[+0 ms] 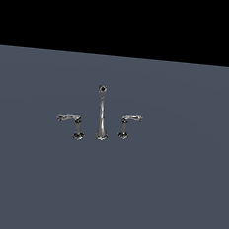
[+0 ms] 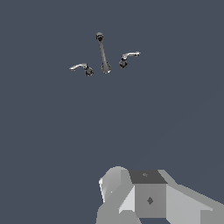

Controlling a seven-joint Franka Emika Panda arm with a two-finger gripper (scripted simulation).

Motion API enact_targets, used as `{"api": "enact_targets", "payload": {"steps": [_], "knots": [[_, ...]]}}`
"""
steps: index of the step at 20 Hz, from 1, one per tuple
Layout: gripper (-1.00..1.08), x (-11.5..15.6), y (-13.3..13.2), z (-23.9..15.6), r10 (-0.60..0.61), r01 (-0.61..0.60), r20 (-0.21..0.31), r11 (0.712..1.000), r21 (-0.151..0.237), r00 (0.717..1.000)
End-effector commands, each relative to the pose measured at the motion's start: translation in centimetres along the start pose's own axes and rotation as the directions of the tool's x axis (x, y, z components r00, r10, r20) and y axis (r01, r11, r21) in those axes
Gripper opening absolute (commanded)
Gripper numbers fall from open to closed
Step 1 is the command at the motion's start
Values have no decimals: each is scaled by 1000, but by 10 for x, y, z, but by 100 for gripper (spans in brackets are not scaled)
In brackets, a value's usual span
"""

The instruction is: Turn on the faucet by rotating a designated handle.

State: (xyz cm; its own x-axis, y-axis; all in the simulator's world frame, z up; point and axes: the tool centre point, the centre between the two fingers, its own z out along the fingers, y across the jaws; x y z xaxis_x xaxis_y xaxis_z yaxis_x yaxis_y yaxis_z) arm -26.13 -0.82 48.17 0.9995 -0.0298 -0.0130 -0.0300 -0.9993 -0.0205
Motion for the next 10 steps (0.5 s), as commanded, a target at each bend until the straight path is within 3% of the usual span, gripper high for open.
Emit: {"api": "enact_targets", "payload": {"steps": [1,10], "knots": [[-100,0,0,0,0,0,0,1000,0,1000],[-100,2,-10,12,41,-41,-1,999,0,999]]}}
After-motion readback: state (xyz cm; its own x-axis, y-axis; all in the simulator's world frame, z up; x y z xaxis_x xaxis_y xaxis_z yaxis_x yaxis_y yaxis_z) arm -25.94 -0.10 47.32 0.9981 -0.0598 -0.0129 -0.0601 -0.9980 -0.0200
